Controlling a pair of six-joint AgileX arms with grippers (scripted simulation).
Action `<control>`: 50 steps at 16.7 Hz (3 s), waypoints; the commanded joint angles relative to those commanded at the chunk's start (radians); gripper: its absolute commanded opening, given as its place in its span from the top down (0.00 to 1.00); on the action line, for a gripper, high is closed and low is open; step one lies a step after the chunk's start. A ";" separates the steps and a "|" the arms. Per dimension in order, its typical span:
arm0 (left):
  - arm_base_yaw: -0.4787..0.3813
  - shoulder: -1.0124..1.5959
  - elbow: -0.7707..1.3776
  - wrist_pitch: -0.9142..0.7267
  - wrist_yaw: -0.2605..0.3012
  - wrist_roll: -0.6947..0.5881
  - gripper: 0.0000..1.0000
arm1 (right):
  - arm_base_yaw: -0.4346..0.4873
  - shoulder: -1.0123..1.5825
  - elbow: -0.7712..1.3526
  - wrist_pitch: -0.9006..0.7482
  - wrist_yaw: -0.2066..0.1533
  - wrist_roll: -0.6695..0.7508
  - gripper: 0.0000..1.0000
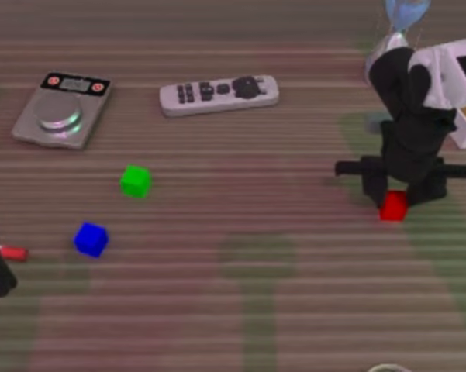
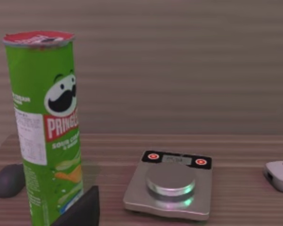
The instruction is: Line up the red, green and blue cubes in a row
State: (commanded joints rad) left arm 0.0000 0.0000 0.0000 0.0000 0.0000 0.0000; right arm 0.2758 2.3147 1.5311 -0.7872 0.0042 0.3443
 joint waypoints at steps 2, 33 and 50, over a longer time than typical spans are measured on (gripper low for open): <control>0.000 0.000 0.000 0.000 0.000 0.000 0.00 | 0.000 0.000 0.000 0.000 0.000 0.000 1.00; 0.000 0.000 0.000 0.000 0.000 0.000 0.00 | 0.688 -0.005 0.433 -0.426 0.032 0.624 1.00; 0.000 0.000 0.000 0.000 0.000 0.000 0.00 | 0.751 0.060 0.285 -0.203 0.036 0.688 1.00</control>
State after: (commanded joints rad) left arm 0.0000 0.0000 0.0000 0.0000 0.0000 0.0000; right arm 1.0267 2.3749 1.8165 -0.9900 0.0406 1.0322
